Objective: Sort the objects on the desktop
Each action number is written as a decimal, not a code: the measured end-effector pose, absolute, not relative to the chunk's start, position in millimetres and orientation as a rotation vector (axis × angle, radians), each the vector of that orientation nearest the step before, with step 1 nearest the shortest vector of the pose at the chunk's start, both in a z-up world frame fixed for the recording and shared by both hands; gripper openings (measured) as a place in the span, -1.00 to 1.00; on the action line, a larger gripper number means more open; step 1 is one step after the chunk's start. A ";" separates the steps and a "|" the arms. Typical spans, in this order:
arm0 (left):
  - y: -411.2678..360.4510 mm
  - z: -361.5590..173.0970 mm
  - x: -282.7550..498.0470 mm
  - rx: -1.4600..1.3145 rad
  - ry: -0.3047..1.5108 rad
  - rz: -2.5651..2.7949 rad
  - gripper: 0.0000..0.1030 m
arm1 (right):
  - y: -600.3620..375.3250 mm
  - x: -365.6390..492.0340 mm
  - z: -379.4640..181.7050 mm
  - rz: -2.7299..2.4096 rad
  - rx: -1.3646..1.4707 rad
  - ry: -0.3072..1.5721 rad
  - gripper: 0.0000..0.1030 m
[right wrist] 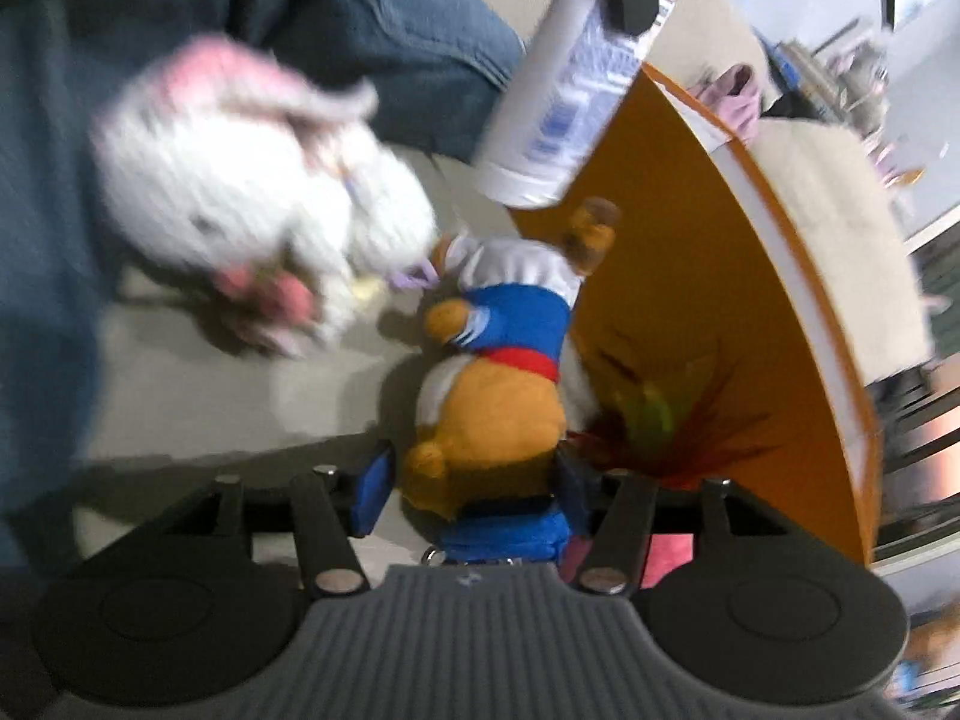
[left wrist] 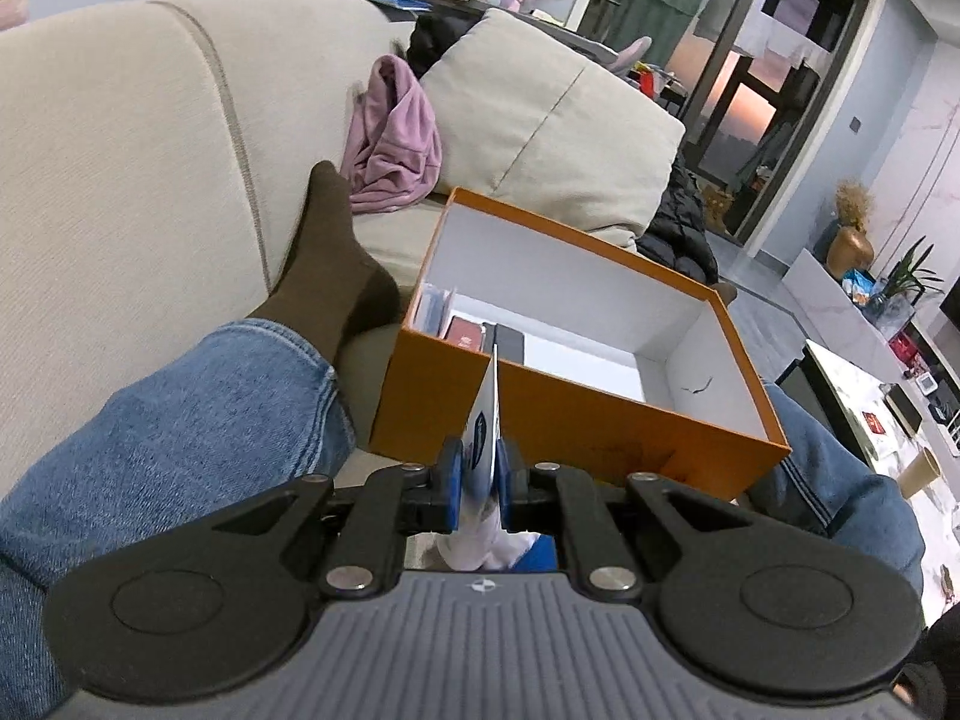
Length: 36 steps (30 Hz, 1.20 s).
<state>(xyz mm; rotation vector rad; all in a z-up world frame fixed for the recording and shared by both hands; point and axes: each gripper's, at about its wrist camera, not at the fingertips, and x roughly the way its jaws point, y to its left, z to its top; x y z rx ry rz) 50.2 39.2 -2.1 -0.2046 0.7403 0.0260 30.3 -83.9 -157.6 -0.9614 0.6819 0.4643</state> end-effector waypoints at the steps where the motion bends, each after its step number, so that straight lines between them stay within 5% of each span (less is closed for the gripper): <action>1: 40.1 -3.0 50.0 -0.208 0.743 0.029 -0.75 | -84.8 33.3 -159.5 0.445 -0.969 0.671 0.07; 6: 41.1 0.3 45.7 -0.204 0.728 0.039 -0.75 | -101.8 48.0 -136.0 0.463 -0.801 0.719 -0.08; 19: 16.2 52.4 57.9 -0.154 0.634 -0.072 -0.76 | -211.5 85.0 -19.0 0.662 0.017 0.740 -0.09; 25: -16.1 67.0 102.3 -0.099 0.601 -0.158 -0.76 | -251.5 109.7 7.9 0.562 0.160 0.698 -0.08; 36: -42.0 -13.6 194.1 -0.107 0.835 -0.182 -0.76 | -296.1 170.6 -12.1 0.437 0.304 0.749 -0.08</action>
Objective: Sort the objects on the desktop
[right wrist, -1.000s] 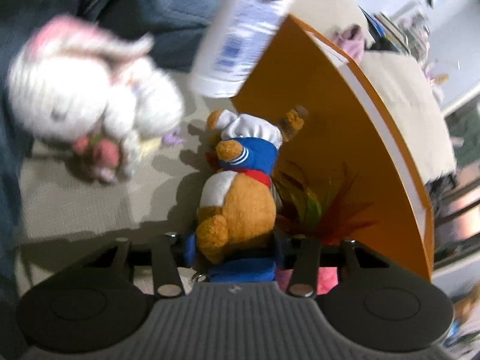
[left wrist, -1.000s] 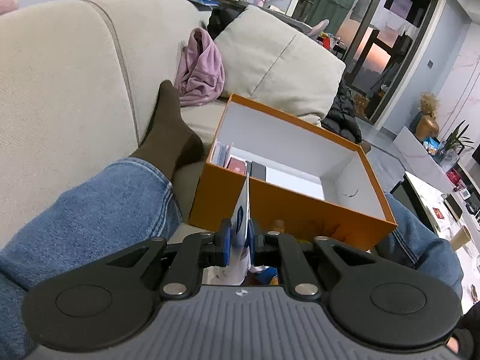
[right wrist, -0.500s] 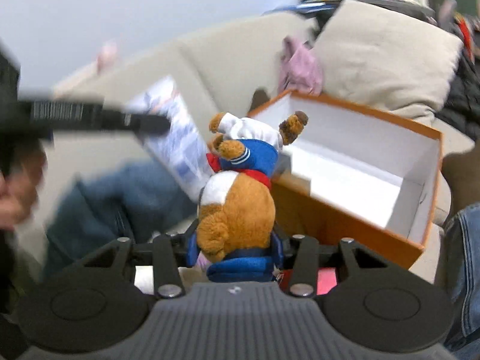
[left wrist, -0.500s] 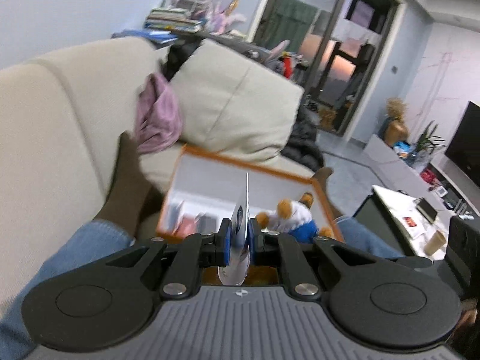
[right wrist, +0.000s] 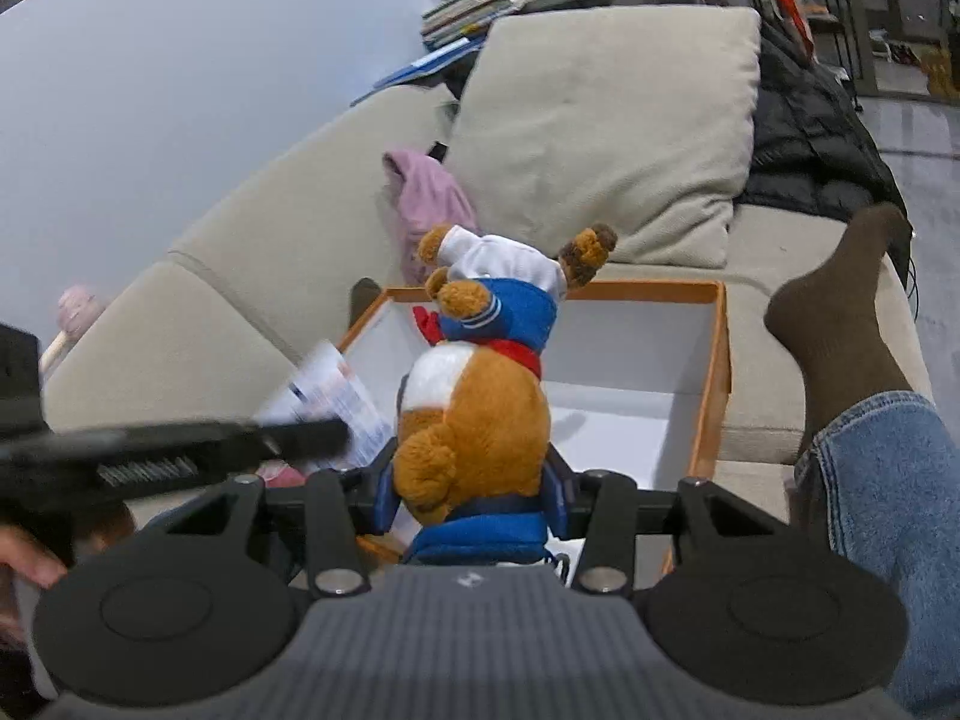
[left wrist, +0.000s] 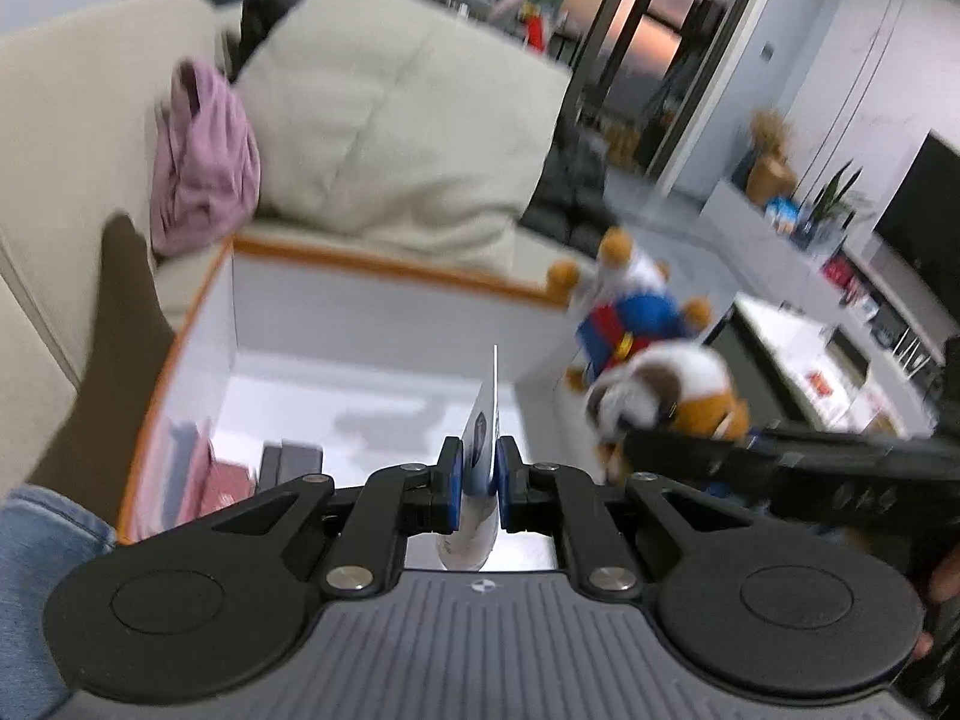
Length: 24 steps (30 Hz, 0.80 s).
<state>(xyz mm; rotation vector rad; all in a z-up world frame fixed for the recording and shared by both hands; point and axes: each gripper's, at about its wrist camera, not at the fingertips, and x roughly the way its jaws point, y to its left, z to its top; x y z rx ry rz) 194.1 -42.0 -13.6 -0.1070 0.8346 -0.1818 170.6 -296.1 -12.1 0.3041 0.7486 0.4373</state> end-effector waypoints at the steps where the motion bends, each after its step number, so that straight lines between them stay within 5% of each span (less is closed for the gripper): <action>1: -43.0 -19.4 195.0 -0.096 0.851 -0.181 -0.76 | -296.1 174.9 -15.3 0.434 0.306 0.757 -0.08; 13: -67.1 -53.8 186.9 0.166 0.931 -0.123 -0.76 | -292.3 219.8 -44.7 0.388 0.285 0.867 -0.08; 24: -51.6 -43.8 189.0 0.057 0.940 -0.135 -0.61 | -270.9 250.5 -55.8 0.391 0.222 1.006 -0.07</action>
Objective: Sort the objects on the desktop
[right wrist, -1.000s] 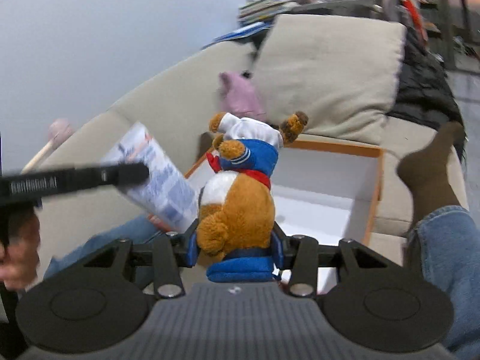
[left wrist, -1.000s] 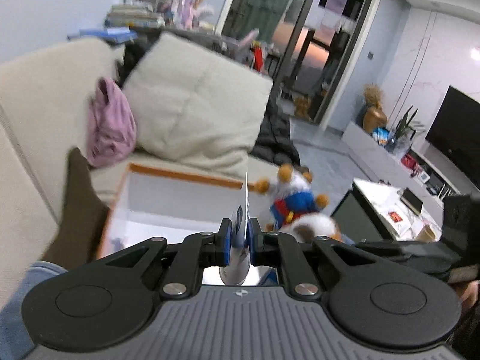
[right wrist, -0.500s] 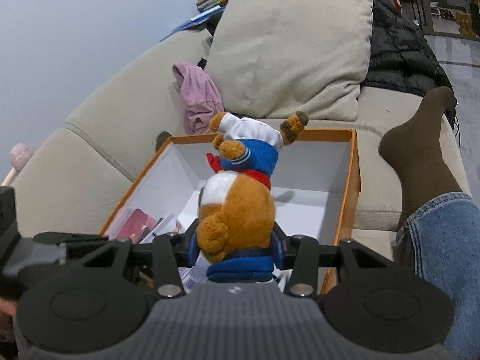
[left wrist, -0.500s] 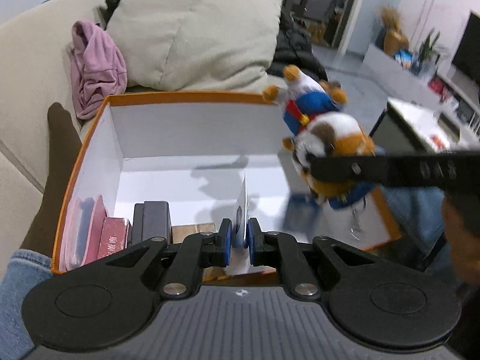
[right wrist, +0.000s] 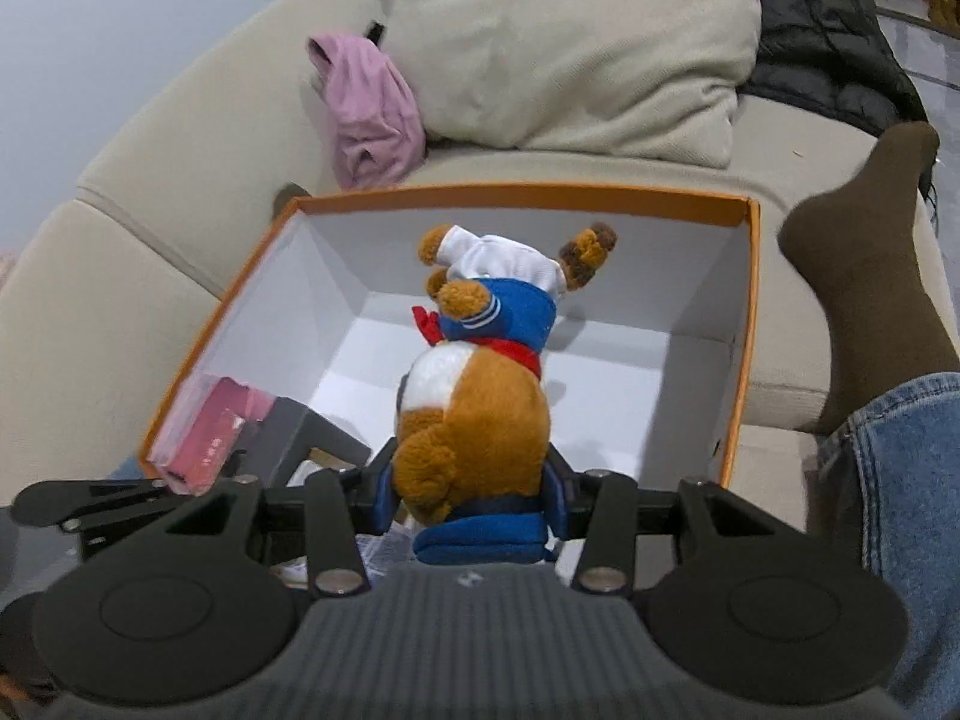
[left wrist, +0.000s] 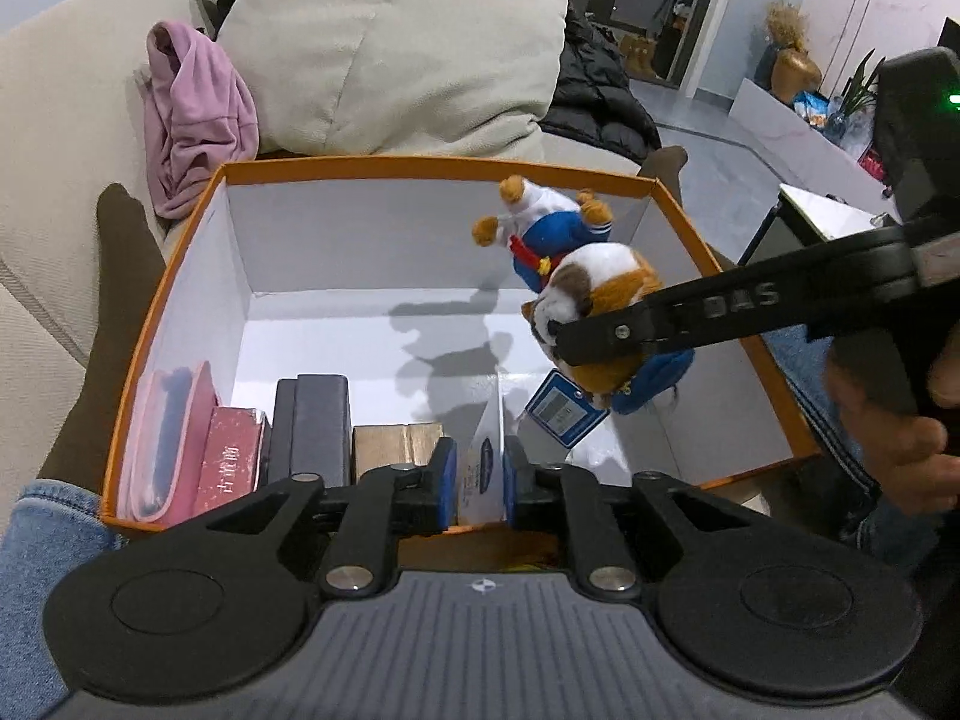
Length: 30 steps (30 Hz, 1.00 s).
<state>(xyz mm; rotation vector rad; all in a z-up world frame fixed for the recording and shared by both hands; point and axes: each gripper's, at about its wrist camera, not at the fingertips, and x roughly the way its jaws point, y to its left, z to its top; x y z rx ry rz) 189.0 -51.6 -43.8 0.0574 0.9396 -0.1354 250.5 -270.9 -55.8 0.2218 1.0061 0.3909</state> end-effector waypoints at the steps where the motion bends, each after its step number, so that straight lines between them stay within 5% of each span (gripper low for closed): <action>1: -50.1 -40.9 188.0 0.045 0.932 -0.146 -0.54 | -267.8 251.5 -54.9 0.379 0.193 1.004 -0.07; 11: -13.4 -5.2 162.0 -0.104 0.773 -0.129 -0.05 | -243.7 280.3 -55.1 0.317 0.088 1.081 -0.06; 30: 60.3 -5.5 178.7 -0.165 0.732 0.129 -0.05 | -159.4 354.1 -89.3 0.545 0.237 1.183 0.07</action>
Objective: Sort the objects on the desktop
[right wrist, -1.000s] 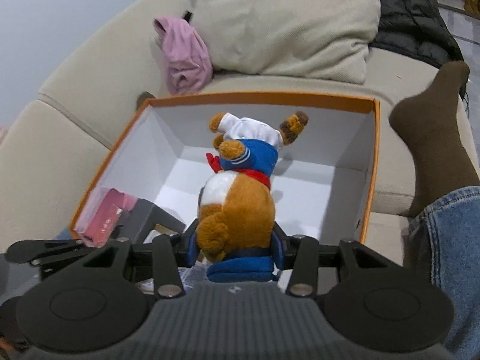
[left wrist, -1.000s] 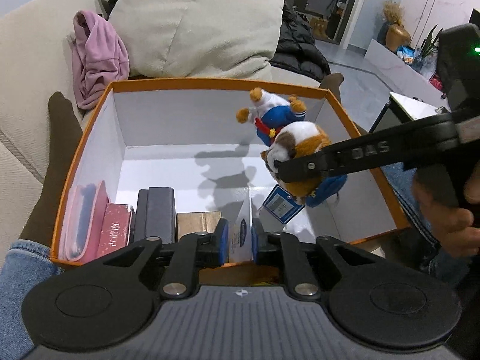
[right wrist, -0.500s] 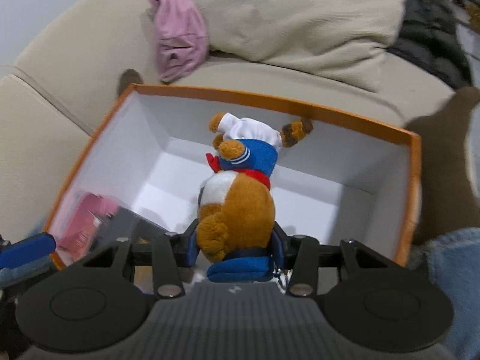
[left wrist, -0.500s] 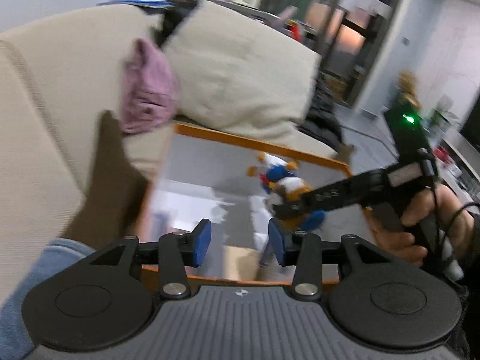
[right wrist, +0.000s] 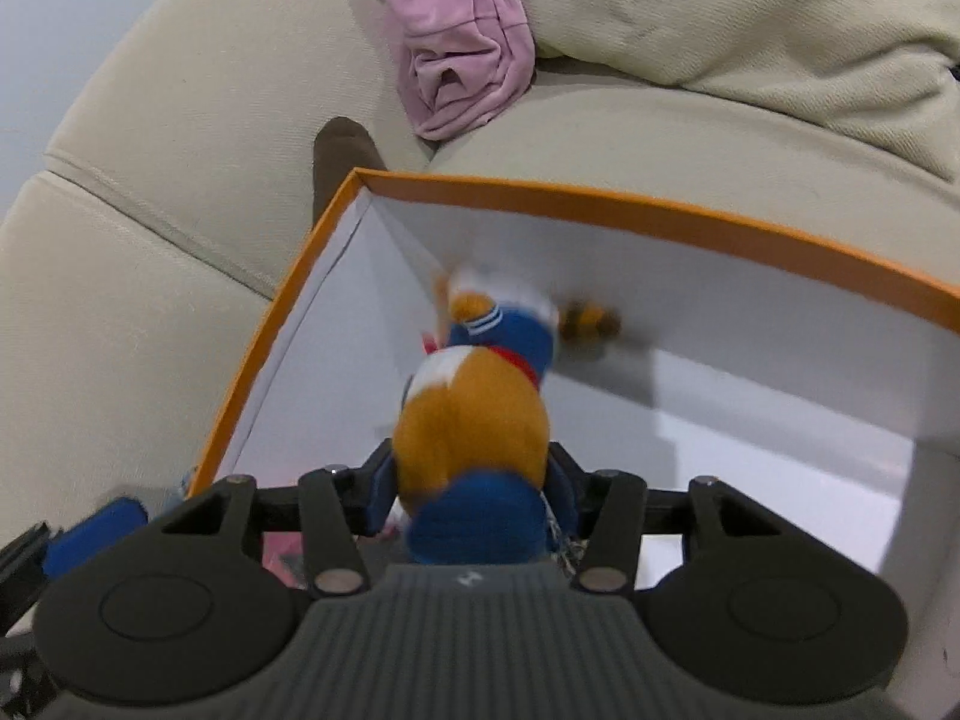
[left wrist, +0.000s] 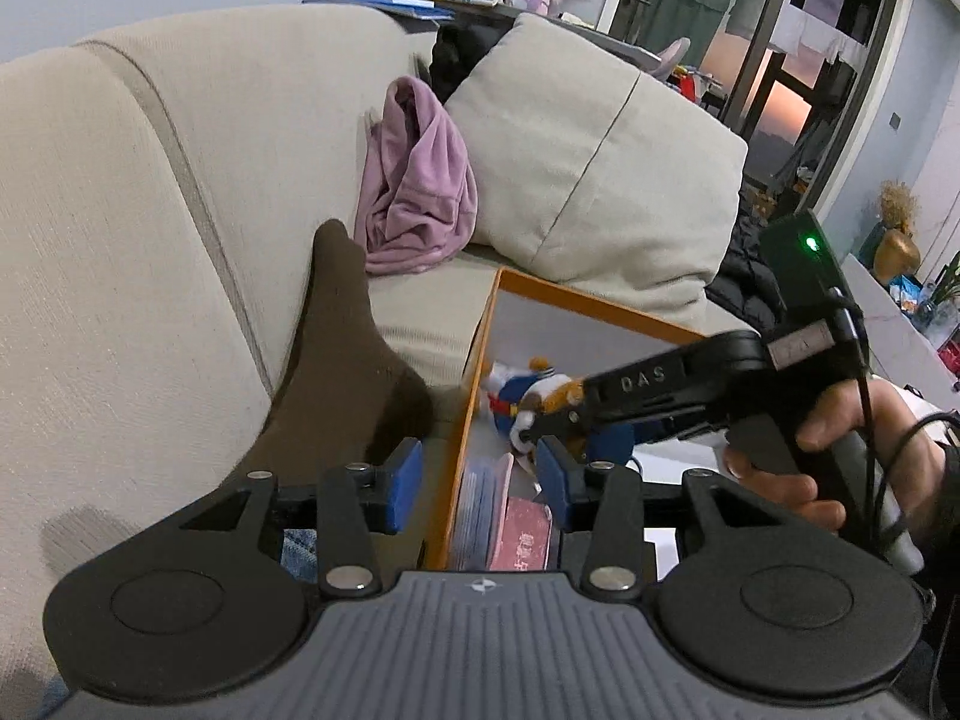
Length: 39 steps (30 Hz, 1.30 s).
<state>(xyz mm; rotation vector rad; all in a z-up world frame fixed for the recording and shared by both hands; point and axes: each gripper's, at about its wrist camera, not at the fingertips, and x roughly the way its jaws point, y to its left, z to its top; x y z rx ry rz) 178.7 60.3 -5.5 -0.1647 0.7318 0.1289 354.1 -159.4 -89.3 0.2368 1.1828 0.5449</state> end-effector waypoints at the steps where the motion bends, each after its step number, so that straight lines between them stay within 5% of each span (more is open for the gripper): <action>1: 61.1 -6.8 177.9 -0.167 0.734 0.131 -0.05 | -159.5 355.1 -90.2 0.549 0.242 1.193 0.07; 7: 65.6 -7.9 174.5 -0.182 0.728 0.133 -0.05 | -175.8 349.6 -79.1 0.556 0.214 1.208 0.17; 12: 65.0 -10.3 175.5 -0.188 0.738 0.130 -0.05 | -181.3 350.8 -85.6 0.540 0.227 1.257 -0.13; 20: 64.0 -17.2 179.2 -0.193 0.776 0.118 -0.33 | -165.3 363.6 -92.6 0.544 0.356 1.258 -0.31; 31: 62.7 -13.6 176.9 -0.188 0.766 0.140 -0.34 | -150.9 363.5 -91.0 0.561 0.349 1.276 -0.23; 39: 46.1 15.8 149.3 -0.147 0.718 0.128 -0.34 | -167.8 312.7 -39.7 0.593 0.239 1.094 -0.22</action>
